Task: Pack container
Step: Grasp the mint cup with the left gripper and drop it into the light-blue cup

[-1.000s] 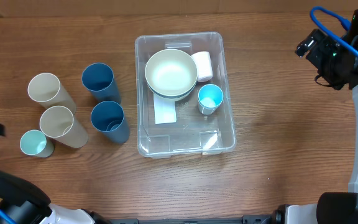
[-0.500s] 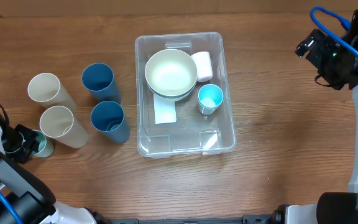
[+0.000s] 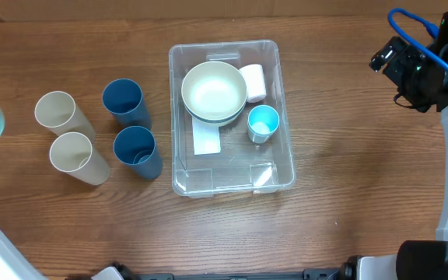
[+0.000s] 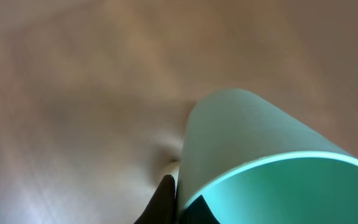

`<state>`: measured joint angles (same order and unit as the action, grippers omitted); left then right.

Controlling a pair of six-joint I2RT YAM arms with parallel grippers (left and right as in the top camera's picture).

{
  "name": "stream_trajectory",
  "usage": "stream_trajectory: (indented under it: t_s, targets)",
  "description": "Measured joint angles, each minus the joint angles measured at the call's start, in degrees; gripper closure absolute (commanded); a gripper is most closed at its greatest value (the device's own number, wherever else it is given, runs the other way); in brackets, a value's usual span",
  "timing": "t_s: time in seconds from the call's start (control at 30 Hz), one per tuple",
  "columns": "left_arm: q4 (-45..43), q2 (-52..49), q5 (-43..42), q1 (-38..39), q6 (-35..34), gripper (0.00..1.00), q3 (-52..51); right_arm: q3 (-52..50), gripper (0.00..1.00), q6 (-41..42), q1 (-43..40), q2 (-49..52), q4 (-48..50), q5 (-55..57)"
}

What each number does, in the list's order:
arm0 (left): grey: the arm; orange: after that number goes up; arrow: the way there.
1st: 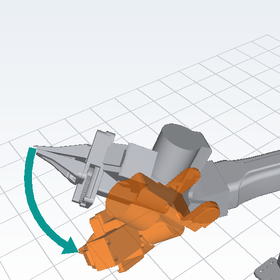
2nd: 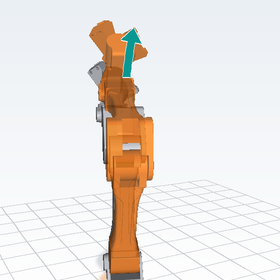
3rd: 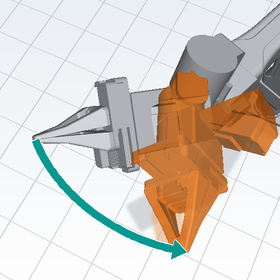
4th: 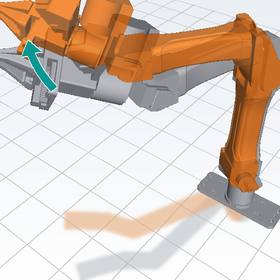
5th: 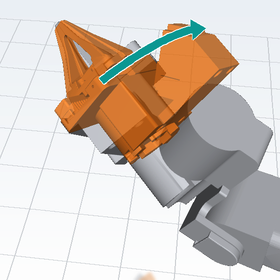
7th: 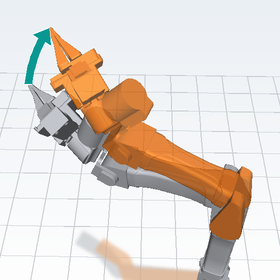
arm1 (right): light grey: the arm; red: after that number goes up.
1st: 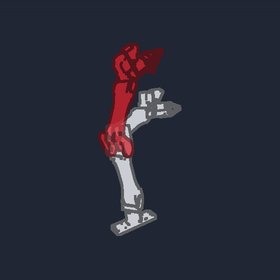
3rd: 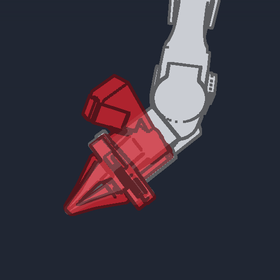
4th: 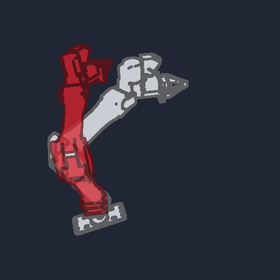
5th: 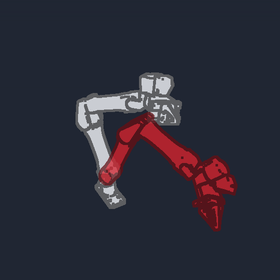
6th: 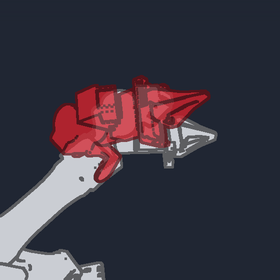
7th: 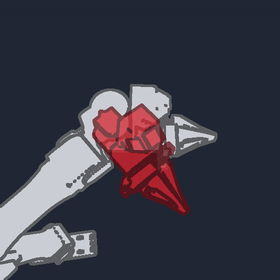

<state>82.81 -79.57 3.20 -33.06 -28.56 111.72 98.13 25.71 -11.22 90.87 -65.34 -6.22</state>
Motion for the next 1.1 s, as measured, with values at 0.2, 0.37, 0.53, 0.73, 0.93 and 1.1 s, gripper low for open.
stream_trajectory:
  t_s: [0.2,0.37,0.53,0.73,0.93,1.1]
  targets:
    - [-5.05,4.79,-3.43,33.33,1.09,0.96,1.92,0.0,0.0,0.02,0.0,0.0,-0.02,0.0]
    - [-14.95,-10.69,-1.92,55.67,4.5,0.96,-3.08,0.0,0.0,0.0,0.0,0.0,-0.02,0.0]
    - [-21.99,-29.79,-1.18,66.31,7.43,0.96,-4.2,0.0,0.0,-0.02,0.0,0.0,-0.02,0.02]
    - [-24.17,-36.7,-2.19,67.76,7.78,0.9,-4.22,0.0,0.0,0.0,0.0,0.0,-0.02,0.0]
    - [-20.94,-37.03,-3.85,67.87,8.0,0.51,-1.42,0.0,0.0,0.02,0.0,0.0,-0.07,-0.02]
    - [-3.93,-36.13,-0.28,66.97,7.67,0.34,14.12,0.0,0.0,0.02,0.0,0.0,-0.04,0.02]
